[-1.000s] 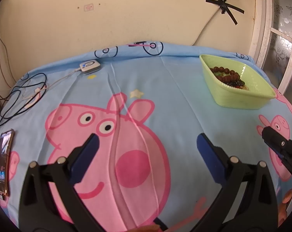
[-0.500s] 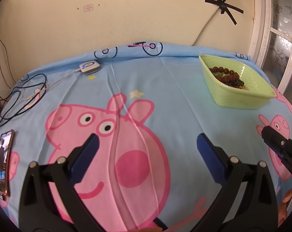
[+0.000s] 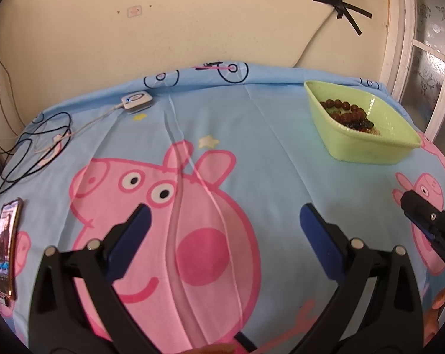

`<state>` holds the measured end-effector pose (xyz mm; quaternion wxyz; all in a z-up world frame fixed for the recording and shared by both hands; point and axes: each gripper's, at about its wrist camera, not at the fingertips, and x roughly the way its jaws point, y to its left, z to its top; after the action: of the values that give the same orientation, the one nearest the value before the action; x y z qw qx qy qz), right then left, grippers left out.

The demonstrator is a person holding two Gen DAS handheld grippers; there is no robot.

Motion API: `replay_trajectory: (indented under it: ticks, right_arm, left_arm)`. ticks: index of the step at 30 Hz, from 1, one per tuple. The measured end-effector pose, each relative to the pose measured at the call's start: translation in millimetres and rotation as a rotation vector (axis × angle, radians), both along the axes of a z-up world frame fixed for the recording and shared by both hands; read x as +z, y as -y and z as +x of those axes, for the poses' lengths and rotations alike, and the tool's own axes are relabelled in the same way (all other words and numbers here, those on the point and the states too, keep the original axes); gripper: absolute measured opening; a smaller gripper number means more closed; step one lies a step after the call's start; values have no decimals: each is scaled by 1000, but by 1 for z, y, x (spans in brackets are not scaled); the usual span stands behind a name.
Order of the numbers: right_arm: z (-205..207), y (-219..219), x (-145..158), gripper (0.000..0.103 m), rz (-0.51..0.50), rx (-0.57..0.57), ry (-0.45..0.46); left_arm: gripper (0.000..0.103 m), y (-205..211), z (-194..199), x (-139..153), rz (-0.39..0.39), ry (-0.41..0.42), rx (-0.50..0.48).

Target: Organize jewelry

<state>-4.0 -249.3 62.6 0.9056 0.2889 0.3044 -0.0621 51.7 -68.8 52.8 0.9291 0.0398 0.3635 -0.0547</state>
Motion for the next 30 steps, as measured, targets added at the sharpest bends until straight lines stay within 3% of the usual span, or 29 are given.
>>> replay_trajectory:
  ticks: [30]
  right_arm:
    - [0, -4, -1, 15, 0, -3, -3]
  left_arm:
    - [97, 3, -1, -1, 16, 6, -11]
